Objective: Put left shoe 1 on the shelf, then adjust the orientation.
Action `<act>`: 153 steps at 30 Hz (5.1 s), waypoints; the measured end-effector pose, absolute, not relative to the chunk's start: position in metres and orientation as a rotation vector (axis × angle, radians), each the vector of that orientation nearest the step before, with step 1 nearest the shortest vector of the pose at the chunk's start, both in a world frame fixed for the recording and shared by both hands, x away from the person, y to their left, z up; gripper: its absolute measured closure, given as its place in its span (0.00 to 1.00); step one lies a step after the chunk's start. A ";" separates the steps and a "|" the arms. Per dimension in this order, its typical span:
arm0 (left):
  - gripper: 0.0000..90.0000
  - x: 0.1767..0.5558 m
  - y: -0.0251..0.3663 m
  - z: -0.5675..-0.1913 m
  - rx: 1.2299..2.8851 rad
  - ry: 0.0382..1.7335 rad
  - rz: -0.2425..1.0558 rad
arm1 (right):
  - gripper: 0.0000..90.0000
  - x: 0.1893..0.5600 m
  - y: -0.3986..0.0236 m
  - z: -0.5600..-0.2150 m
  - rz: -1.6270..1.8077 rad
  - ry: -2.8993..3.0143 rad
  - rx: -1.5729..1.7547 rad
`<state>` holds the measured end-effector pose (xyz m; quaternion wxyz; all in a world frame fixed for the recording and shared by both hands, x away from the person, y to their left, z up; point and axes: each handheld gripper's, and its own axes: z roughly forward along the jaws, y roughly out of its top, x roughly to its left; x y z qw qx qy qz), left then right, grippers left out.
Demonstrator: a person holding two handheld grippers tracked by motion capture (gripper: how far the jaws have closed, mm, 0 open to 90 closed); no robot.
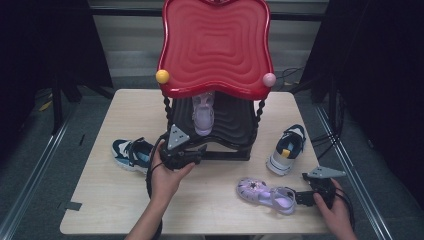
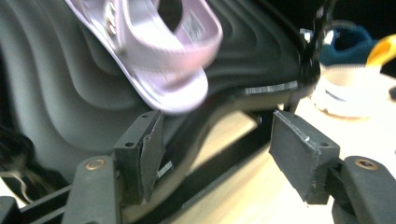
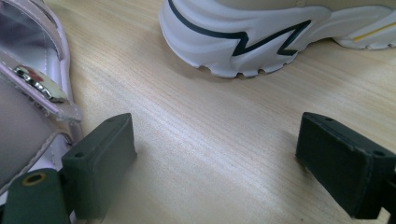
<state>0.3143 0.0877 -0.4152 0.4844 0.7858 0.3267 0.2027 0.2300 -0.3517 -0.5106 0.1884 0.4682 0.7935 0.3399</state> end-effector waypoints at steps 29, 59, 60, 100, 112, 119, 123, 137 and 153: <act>0.31 0.290 0.098 -0.457 2.062 0.664 0.271 | 0.12 0.230 -0.352 -0.511 0.958 2.233 1.317; 0.33 0.274 0.111 -0.482 2.130 0.626 0.205 | 0.12 0.230 -0.352 -0.511 0.959 2.236 1.316; 0.33 0.274 0.112 -0.483 2.131 0.628 0.200 | 0.12 0.230 -0.352 -0.511 0.959 2.236 1.316; 0.17 0.267 0.119 -0.508 2.266 0.573 0.205 | 0.11 0.234 -0.352 -0.511 0.969 2.266 1.290; 0.17 0.267 0.119 -0.508 2.269 0.571 0.205 | 0.14 0.234 -0.352 -0.507 0.966 2.303 1.279; 0.17 0.268 0.119 -0.508 2.270 0.570 0.206 | 0.16 0.230 -0.354 -0.497 0.999 2.308 1.256; 0.17 0.267 0.119 -0.508 2.269 0.571 0.206 | 0.17 0.228 -0.356 -0.493 1.000 2.299 1.247; 0.17 0.267 0.119 -0.508 2.269 0.571 0.207 | 0.23 0.228 -0.355 -0.468 1.110 2.267 1.186; 0.17 0.267 0.119 -0.508 2.269 0.571 0.207 | 0.28 0.221 -0.335 -0.460 1.276 2.329 1.064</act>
